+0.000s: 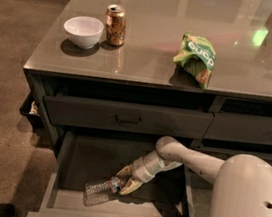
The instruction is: Pick water bottle from middle drawer and place on counter
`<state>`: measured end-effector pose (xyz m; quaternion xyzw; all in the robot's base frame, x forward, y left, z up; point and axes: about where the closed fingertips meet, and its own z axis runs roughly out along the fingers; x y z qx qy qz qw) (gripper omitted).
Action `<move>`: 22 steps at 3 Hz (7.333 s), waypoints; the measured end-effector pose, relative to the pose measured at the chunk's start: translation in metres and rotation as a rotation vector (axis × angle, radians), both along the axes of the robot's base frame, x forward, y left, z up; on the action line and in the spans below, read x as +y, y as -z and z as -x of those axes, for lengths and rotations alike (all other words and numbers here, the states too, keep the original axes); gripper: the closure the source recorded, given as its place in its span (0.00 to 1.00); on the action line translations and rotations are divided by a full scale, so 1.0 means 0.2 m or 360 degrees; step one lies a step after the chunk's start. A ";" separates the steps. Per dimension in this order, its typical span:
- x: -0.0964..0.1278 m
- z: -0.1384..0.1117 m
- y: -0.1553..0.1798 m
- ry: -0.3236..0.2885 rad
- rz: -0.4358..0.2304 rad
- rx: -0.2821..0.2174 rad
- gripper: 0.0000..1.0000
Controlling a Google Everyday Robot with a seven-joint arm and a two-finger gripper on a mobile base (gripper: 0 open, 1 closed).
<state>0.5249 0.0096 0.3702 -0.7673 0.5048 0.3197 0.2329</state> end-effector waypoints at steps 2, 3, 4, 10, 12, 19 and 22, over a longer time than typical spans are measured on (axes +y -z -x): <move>-0.11 -0.02 -0.29 -0.0023 0.0066 -0.0034 1.00; -0.22 -0.03 -0.54 -0.0035 0.0136 -0.0114 1.00; -0.32 -0.05 -0.88 -0.0023 0.0214 -0.0260 1.00; -0.73 -0.40 -2.05 0.0215 0.0586 -0.0564 1.00; -0.75 -0.30 -2.64 0.0178 0.0849 -0.0821 1.00; -0.39 -0.82 -2.61 0.0376 0.0314 -0.0800 1.00; -0.31 -0.82 -2.49 0.0551 0.0223 -0.0694 0.81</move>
Offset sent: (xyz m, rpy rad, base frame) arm 0.0120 -0.0447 0.1101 -0.0735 -0.0573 0.0288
